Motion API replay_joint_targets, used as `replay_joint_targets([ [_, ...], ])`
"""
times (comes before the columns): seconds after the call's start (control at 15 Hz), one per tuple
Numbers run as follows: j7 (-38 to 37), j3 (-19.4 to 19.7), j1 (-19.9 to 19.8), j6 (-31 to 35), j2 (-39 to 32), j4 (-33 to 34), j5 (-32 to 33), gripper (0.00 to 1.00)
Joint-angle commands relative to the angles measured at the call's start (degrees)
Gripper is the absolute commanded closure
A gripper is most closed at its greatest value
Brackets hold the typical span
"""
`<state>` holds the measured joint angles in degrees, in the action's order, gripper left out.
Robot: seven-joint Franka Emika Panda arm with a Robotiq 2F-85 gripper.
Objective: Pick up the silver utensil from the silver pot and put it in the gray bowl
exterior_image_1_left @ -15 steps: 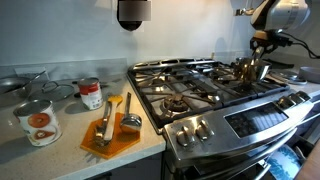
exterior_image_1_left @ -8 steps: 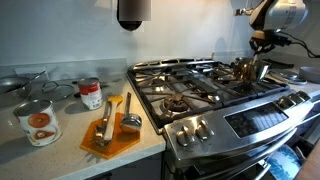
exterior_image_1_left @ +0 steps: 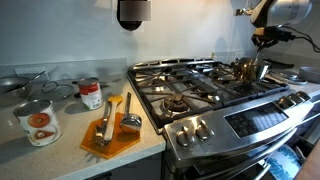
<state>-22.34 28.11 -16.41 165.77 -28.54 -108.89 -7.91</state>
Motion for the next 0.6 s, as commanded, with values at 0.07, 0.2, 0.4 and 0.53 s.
replay_joint_targets([
  [0.07,-2.74,4.81,4.72,4.11,4.91,-6.25,3.08,0.99],
  [0.2,-3.59,7.85,7.64,7.22,6.2,-8.38,3.99,0.99],
  [0.4,-5.86,13.92,12.81,14.23,6.96,-11.11,5.16,0.99],
  [0.53,-6.59,17.58,16.16,18.12,7.77,-12.82,4.38,0.99],
])
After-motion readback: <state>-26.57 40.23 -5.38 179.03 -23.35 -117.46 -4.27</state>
